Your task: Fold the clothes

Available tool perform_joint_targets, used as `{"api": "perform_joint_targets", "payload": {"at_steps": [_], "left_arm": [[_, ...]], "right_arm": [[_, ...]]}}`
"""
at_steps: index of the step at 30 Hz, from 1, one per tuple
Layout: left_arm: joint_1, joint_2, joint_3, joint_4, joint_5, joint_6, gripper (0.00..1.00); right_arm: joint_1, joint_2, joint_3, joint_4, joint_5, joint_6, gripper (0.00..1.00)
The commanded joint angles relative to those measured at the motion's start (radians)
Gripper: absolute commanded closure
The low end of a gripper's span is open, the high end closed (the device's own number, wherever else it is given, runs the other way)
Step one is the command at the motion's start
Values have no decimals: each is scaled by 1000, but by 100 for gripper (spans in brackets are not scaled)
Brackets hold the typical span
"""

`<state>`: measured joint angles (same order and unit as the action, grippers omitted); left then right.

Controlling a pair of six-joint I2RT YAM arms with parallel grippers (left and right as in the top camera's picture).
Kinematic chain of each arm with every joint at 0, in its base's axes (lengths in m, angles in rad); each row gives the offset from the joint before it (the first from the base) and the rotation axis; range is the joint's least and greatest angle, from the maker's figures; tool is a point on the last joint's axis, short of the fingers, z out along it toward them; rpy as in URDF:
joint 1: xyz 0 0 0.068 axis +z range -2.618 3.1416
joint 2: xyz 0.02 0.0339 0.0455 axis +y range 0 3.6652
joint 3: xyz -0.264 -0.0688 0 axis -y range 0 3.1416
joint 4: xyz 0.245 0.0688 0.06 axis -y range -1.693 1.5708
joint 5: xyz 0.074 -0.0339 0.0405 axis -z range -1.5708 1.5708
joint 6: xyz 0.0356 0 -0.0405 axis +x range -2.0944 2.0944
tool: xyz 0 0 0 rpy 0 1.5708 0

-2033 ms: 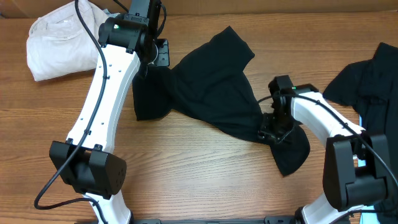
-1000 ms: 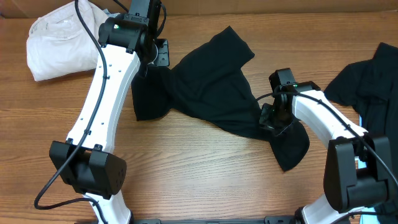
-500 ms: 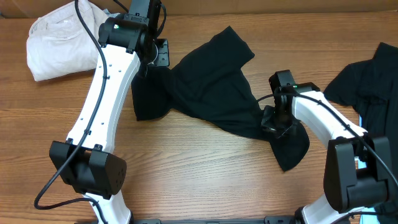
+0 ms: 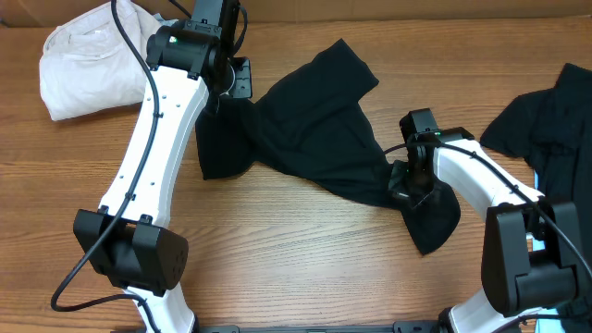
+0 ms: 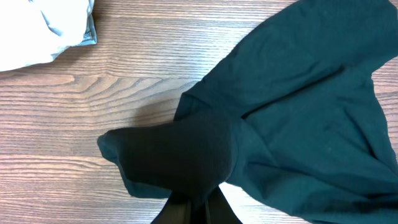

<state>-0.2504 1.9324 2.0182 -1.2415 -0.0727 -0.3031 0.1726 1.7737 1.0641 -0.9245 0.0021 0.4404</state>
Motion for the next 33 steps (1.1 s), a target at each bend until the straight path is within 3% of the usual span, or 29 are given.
{"api": "perform_joint_targets", "payload": {"at_steps": [1, 10, 18, 33], "left_arm": [[3, 10, 11, 6, -16, 19, 96], [4, 10, 11, 2, -16, 19, 96], [4, 10, 11, 0, -16, 19, 96], [5, 10, 11, -3, -16, 19, 96]], "right_arm": [[2, -27, 48, -34, -5, -2, 82], [2, -27, 102, -94, -6, -3, 84], [2, -27, 72, -95, -6, -2, 75], [2, -27, 34, -49, -19, -2, 67]]}}
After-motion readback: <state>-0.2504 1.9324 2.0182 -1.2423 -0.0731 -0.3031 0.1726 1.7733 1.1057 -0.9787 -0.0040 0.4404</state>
